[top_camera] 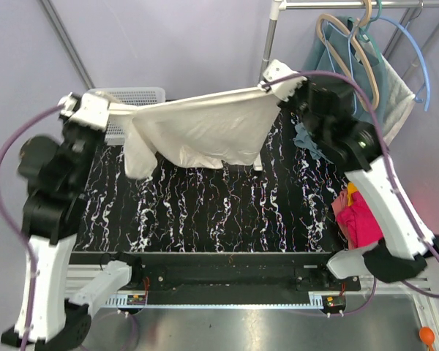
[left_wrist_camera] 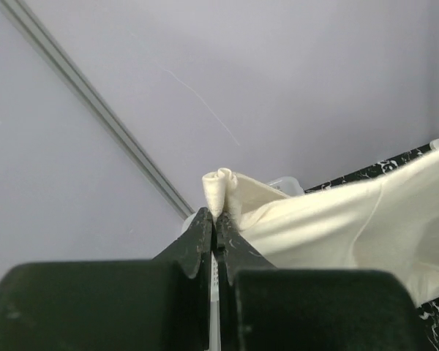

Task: Fold and stack the t-shirts
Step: Flatten the tshirt out

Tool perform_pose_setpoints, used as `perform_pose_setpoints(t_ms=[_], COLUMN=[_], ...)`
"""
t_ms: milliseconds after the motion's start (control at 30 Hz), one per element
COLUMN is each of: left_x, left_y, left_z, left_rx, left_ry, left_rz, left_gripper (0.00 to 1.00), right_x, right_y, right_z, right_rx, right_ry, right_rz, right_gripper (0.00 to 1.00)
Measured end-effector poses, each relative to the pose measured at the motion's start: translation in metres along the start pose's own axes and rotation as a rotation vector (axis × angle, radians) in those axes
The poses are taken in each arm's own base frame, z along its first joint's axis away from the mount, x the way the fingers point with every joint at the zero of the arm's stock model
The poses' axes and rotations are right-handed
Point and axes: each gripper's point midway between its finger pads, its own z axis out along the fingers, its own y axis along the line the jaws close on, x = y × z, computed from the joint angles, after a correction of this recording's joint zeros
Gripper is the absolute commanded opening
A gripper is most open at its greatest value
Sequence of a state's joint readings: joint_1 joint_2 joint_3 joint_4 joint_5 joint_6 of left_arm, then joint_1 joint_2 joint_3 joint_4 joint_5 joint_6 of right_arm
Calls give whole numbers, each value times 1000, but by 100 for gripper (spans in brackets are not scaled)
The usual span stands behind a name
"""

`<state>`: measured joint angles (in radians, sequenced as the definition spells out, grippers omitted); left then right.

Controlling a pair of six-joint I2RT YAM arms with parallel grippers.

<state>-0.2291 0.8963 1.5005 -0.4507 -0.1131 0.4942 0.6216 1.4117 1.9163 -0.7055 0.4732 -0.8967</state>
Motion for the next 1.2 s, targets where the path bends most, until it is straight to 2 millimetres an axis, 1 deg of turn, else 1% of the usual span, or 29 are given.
perform_pose_setpoints(t_ms=[33,100,167,233,267,333,433,533,633,700,767,800,867,900,933,967,1033,1100,1200], left_x=[-4,-19,-34,-48,-52,-54,-50,-38,-21,-12,-2,1,3,0,-9,-15,-37,-60,-82], left_y=[3,9,14,18,18,18,14,8,1,-4,-12,-17,-25,-26,-26,-24,-13,1,16], left_z=[-14,-39,-54,-62,-63,-60,-44,-14,31,63,98,114,141,151,162,169,177,175,158], left_rx=[-3,-4,1,7,14,19,32,34,18,9,16,22,31,32,26,19,-8,-45,-75], left_ry=[-18,-71,-116,-149,-155,-153,-124,-75,-15,22,51,62,70,65,46,31,-16,-66,-123], left_rz=[1,-4,-9,-13,-15,-18,-19,-12,2,7,12,13,14,13,10,8,4,0,-5], left_gripper=[0,0,0,0,0,0,0,0,0,0,0,0,0,0,0,0,0,0,0], right_x=[-1,0,1,2,2,4,10,16,20,23,28,31,37,39,41,41,37,28,18], right_y=[-8,-24,-35,-41,-43,-45,-44,-46,-53,-60,-71,-79,-95,-101,-108,-112,-123,-135,-147], right_z=[-14,-38,-58,-69,-73,-73,-68,-62,-55,-46,-34,-27,-13,-7,-2,1,5,4,-2], right_rx=[13,43,65,77,84,92,109,138,183,213,244,264,296,309,321,332,355,384,409], right_ry=[-19,-54,-83,-98,-101,-90,-45,5,47,78,111,128,152,158,168,169,161,138,98], right_rz=[16,48,70,80,83,83,75,56,33,24,27,32,41,45,45,48,51,60,70], right_gripper=[0,0,0,0,0,0,0,0,0,0,0,0,0,0,0,0,0,0,0])
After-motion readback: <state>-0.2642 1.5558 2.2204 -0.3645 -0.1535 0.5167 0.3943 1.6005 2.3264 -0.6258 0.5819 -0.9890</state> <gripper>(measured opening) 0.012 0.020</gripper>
